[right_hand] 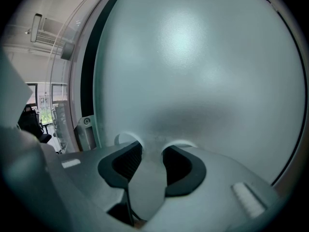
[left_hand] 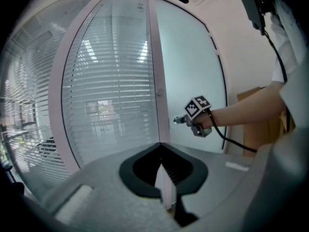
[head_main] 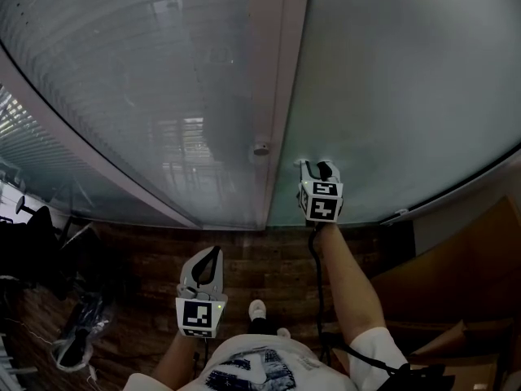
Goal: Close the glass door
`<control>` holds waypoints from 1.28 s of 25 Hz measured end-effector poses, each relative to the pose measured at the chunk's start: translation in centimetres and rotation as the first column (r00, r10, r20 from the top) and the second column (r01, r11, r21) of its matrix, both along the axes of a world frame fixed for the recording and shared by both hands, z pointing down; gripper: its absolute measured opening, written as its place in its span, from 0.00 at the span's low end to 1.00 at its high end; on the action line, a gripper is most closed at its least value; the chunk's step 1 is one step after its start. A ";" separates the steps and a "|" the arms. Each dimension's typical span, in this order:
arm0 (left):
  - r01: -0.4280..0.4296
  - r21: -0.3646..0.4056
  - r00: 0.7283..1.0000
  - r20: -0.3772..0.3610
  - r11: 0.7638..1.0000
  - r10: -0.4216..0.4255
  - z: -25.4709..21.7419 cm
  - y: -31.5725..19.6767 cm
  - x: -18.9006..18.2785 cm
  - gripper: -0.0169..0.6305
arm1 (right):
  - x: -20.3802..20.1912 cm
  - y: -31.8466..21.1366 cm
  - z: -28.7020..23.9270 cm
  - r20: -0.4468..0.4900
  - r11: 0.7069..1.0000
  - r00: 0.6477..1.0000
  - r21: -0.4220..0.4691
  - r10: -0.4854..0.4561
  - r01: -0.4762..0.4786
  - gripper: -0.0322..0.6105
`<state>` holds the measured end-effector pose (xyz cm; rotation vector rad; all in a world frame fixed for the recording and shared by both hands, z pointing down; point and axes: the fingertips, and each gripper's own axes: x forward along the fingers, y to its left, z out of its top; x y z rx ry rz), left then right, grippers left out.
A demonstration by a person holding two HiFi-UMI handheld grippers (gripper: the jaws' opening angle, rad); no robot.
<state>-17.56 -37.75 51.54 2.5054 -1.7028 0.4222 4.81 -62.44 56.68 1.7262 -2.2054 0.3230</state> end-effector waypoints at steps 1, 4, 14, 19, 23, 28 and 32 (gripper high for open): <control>-0.001 0.001 1.000 0.000 1.000 0.001 0.0 0.1 0.0 0.03 | 0.0 0.0 0.1 0.000 1.000 1.000 -0.001 0.002 -0.002 0.26; 0.004 0.001 1.000 -0.002 1.000 -0.004 -0.1 0.7 -0.3 0.03 | 0.2 0.0 0.3 -0.008 1.000 1.000 -0.005 0.017 -0.017 0.27; 0.030 0.001 0.999 0.013 1.000 -0.030 -0.6 3.4 -1.1 0.03 | 0.6 1.9 0.0 -0.046 0.999 0.999 -0.040 0.016 -0.018 0.29; 0.027 0.007 1.000 0.013 1.000 -0.027 -0.7 5.1 -0.2 0.03 | 1.6 4.8 -0.5 -0.038 1.000 0.999 -0.012 0.027 -0.027 0.25; 0.013 0.021 1.000 0.010 1.000 -0.013 -1.2 6.9 1.3 0.03 | 3.0 7.9 -0.6 -0.010 1.000 0.999 -0.005 0.031 -0.031 0.18; 0.001 0.035 1.000 0.014 0.999 -0.001 -1.4 9.9 2.9 0.03 | 4.3 13.4 -1.5 0.015 1.000 1.000 0.027 0.015 -0.015 0.15; -0.009 0.050 1.000 0.013 0.999 0.008 -1.9 11.6 4.2 0.03 | 5.1 17.9 -3.4 0.040 0.997 0.999 0.076 -0.009 0.006 0.13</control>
